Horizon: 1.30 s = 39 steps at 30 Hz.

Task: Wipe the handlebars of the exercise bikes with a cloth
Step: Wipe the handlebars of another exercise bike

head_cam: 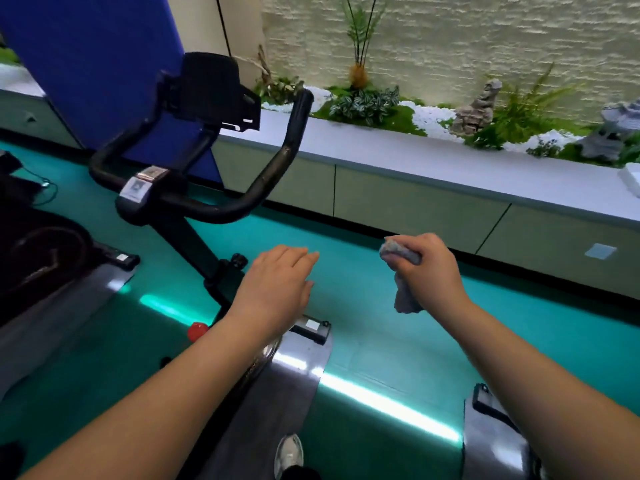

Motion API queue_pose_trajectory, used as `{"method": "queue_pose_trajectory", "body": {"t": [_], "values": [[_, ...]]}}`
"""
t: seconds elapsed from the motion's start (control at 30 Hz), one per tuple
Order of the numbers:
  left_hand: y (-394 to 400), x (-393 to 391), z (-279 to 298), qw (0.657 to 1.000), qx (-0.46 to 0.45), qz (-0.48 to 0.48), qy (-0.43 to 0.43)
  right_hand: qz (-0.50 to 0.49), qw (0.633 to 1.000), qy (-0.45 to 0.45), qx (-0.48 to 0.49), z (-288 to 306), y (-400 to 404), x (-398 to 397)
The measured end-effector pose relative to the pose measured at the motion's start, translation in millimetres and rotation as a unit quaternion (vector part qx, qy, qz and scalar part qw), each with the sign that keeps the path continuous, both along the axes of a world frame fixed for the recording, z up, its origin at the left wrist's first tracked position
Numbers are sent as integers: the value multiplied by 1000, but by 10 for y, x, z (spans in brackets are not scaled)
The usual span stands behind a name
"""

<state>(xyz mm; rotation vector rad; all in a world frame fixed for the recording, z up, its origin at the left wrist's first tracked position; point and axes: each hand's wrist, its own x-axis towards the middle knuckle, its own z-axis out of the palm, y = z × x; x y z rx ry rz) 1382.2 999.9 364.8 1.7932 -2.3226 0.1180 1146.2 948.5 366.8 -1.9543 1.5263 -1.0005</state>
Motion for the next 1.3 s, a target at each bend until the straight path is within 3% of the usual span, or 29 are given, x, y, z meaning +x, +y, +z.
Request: {"method": "queue_pose_trajectory", "body": {"t": [0.33, 0.67, 1.03, 1.3], "values": [[-139, 915, 240, 994, -85, 60, 11, 26, 998, -36, -32, 410, -221, 988], [-738, 2063, 441, 991, -100, 81, 21, 35, 999, -17, -34, 688, -633, 1992], [-1303, 2636, 512, 994, 7, 107, 21, 93, 993, -48, -58, 896, -1092, 2382], [-1352, 2806, 483, 992, 43, 83, 82, 163, 985, -44, -32, 922, -1246, 2754]]}}
